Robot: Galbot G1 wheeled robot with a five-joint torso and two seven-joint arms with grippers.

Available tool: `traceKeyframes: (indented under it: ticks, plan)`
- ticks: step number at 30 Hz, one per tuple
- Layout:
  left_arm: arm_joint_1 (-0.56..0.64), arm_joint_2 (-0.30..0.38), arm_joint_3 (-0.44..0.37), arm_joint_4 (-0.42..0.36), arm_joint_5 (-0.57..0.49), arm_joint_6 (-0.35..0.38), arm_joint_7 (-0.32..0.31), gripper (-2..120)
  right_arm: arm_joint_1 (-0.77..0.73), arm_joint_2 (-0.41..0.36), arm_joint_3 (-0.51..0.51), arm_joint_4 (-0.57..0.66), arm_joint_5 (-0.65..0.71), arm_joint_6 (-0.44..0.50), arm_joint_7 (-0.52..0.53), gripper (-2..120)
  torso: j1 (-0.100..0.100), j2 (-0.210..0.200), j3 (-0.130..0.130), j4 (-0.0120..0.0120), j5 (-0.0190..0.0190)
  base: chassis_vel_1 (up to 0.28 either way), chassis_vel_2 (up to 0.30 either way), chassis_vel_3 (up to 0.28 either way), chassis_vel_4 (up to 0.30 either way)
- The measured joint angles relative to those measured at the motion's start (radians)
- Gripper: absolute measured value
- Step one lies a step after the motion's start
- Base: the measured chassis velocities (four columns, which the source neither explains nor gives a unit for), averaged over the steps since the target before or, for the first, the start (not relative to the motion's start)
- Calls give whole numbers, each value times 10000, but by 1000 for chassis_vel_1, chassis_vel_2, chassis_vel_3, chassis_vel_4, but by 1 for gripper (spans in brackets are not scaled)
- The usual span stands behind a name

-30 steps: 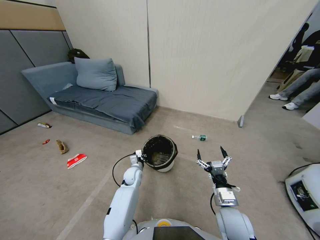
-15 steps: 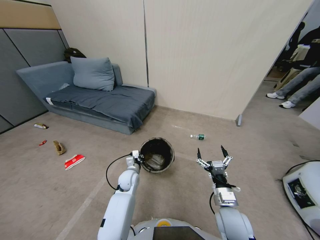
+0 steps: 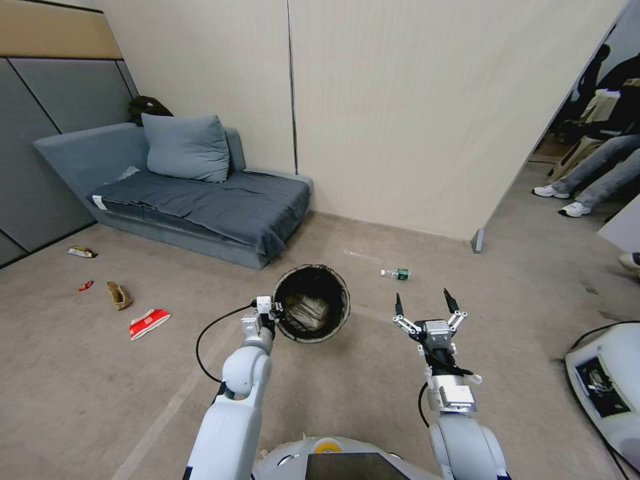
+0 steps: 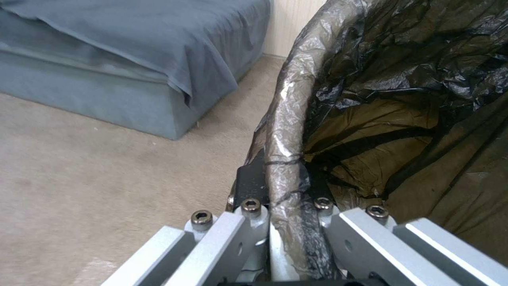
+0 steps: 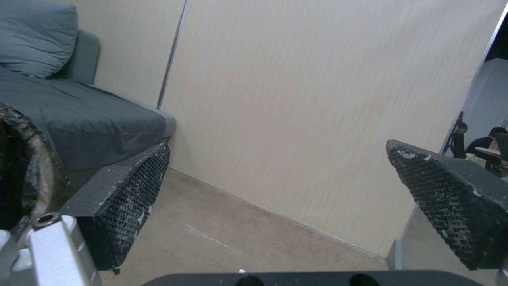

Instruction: Pick up the trash bin, then pick up the garbage from the floor and place it into the trash bin.

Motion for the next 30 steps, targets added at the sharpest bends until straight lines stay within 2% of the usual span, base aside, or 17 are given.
traceKeyframes:
  ticks: [3,8,15,18,30]
  plan:
    - [509,254,50,-683,296,-55,-15,1,10,0,13,-56,37,220,-221,100,0,0,-1,1,2,0,0,0,0]
    - [1133,150,46,-1420,970,-351,-74,1,13,0,22,-65,49,255,-262,100,0,1,-1,1,1,0,0,0,0]
    - [1580,83,202,-1767,1382,-792,-231,1,18,0,21,-87,78,285,-272,100,0,2,-1,0,1,0,0,0,0]
    - [1824,-144,360,-1806,1695,-994,-244,1,26,0,21,-133,133,296,-272,100,0,2,-1,0,1,0,0,0,0]
    - [1924,-328,445,-1847,1773,-1078,-303,1,105,0,-5,-291,326,285,-193,100,0,2,-1,1,2,-7,4,6,-8]
